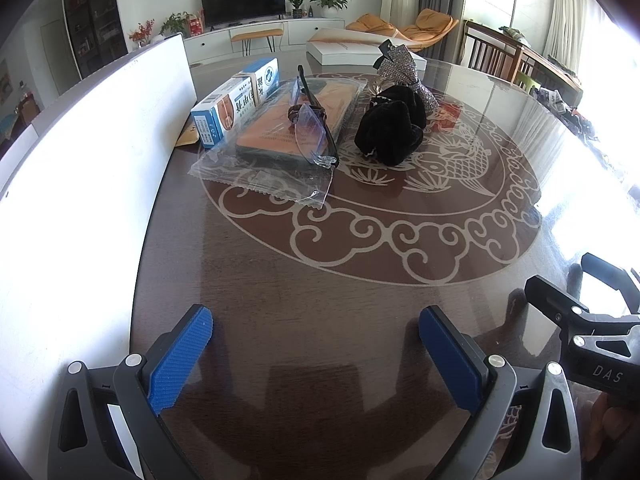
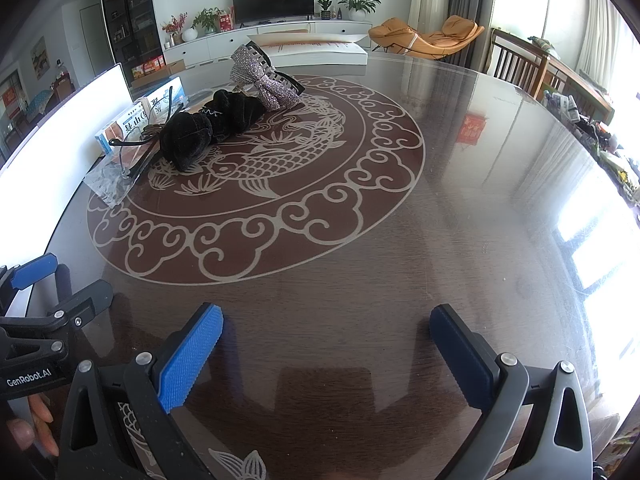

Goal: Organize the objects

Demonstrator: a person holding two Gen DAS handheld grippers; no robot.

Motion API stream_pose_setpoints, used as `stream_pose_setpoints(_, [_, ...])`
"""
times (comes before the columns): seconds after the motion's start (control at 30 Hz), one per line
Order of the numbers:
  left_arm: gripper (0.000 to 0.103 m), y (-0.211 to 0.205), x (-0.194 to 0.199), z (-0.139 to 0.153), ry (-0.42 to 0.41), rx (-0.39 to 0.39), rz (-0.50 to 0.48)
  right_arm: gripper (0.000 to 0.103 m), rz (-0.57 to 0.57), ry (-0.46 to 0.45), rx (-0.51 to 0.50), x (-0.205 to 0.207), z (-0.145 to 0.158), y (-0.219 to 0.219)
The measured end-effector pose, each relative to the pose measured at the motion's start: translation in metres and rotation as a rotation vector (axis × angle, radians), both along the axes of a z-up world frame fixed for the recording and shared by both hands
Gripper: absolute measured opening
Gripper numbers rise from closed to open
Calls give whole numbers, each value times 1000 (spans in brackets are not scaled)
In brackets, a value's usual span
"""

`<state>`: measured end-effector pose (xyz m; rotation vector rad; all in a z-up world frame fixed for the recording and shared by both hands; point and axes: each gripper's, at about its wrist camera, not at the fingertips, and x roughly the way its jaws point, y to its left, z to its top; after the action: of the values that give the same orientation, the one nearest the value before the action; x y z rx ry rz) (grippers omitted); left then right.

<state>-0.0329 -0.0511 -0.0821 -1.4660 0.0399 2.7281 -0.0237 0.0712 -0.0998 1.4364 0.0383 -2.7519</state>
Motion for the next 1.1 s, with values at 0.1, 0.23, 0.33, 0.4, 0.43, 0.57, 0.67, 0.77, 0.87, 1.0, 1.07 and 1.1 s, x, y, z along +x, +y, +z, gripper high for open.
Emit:
stream_pose_setpoints(0.1, [103,1,6,1,-39,-3,11,103,0,0,0,0,0,0])
stream_pose_setpoints(0.23, [103,2,11,0,-46,-5,20,103,0,0,0,0,0,0])
stream_pose_setpoints(0.33, [103,2,14,0,-43,-4,12,103,0,0,0,0,0,0])
stream_pose_setpoints(0.4, [103,2,15,0,-51,-4,8,103,0,0,0,0,0,0])
stream_pose_setpoints(0.43, [103,2,16,0,-57,-4,3,103,0,0,0,0,0,0])
stream_pose_setpoints(0.57, [103,-1,24,2,-52,29,-6,103,0,0,0,0,0,0])
stream_pose_setpoints(0.67, [103,-7,32,9,-37,98,-9,103,0,0,0,0,0,0])
stream_pose_setpoints(0.77, [103,-9,33,24,10,114,-9,103,0,0,0,0,0,0])
stream_pose_setpoints(0.87, [103,-9,22,41,47,110,-11,103,0,0,0,0,0,0])
stream_pose_setpoints(1.0, [103,-11,-12,67,90,87,39,103,0,0,0,0,0,0])
stream_pose_setpoints(1.07, [103,-11,-34,77,116,78,53,103,0,0,0,0,0,0])
stream_pose_setpoints(1.1, [103,-10,-46,80,121,68,58,103,1,0,0,0,0,0])
